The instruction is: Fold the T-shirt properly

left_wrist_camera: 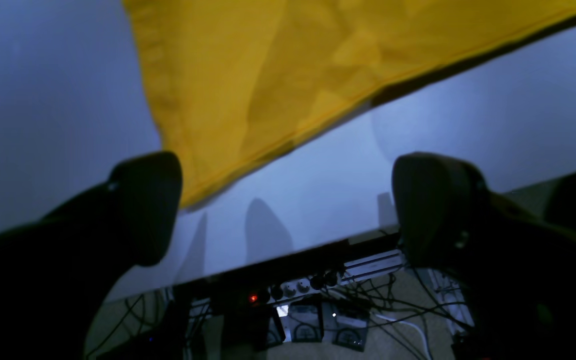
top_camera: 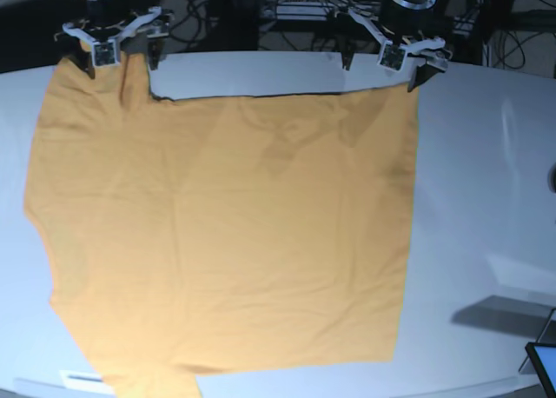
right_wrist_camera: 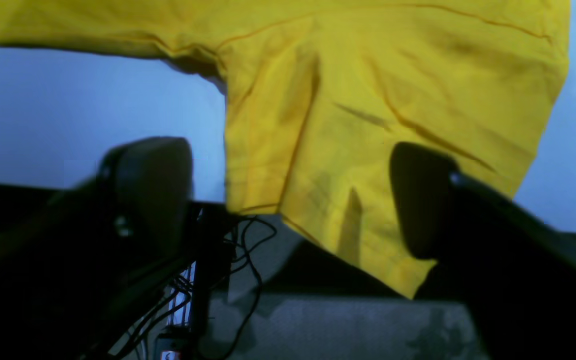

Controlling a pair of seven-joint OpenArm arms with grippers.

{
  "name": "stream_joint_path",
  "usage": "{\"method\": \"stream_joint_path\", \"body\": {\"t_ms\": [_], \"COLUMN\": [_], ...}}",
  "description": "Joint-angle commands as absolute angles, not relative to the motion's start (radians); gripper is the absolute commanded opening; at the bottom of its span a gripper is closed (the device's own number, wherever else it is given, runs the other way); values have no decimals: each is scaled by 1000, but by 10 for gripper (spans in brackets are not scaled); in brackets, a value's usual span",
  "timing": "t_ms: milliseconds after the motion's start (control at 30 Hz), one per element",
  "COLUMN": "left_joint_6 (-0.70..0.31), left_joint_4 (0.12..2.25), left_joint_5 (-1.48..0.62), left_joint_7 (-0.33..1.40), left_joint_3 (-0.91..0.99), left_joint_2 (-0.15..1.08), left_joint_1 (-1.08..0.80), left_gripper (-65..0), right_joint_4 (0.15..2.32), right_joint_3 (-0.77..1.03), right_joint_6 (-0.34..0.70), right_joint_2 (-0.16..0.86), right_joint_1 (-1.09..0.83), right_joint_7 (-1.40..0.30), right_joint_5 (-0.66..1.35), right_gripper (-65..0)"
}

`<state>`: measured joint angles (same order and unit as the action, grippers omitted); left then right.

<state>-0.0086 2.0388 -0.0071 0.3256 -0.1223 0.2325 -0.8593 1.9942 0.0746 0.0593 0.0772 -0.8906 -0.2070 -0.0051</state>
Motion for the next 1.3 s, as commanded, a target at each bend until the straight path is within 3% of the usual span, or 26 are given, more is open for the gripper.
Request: {"method": "stream_joint_path", "body": {"t_ms": [0, 233, 667, 933, 1100, 1267], "left_joint_6": [-4, -2, -2, -2, -2, -2], "left_joint_4": [2058, 2058, 2045, 2002, 1974, 1977], "left_joint_5": [-7, -7, -7, -13, -127, -82], "left_joint_7": [306, 306, 312, 371, 374, 429], "left_joint_3": [-119, -114, -42, -35, -35, -35], "left_joint_2": [237, 240, 236, 234, 248, 259], "left_joint_1": [-871, -871, -852, -822, -782, -760], "left_gripper": [0, 0, 0, 0, 0, 0], "right_joint_4": [2015, 2014, 2002, 1995, 1995, 1995], "right_joint_3": [81, 94, 113, 96, 96, 97], "right_joint_6": [51, 51, 51, 51, 51, 51], "right_joint_2": [79, 84, 79, 79, 79, 79], "right_joint_1": [-905, -903, -845, -832, -835, -837], "right_joint_7": [-183, -183, -286, -289, -289, -289], "right_joint_5": [-7, -7, -7, -7, -7, -7], "right_gripper": [-15, -122, -120, -120, -120, -120]}}
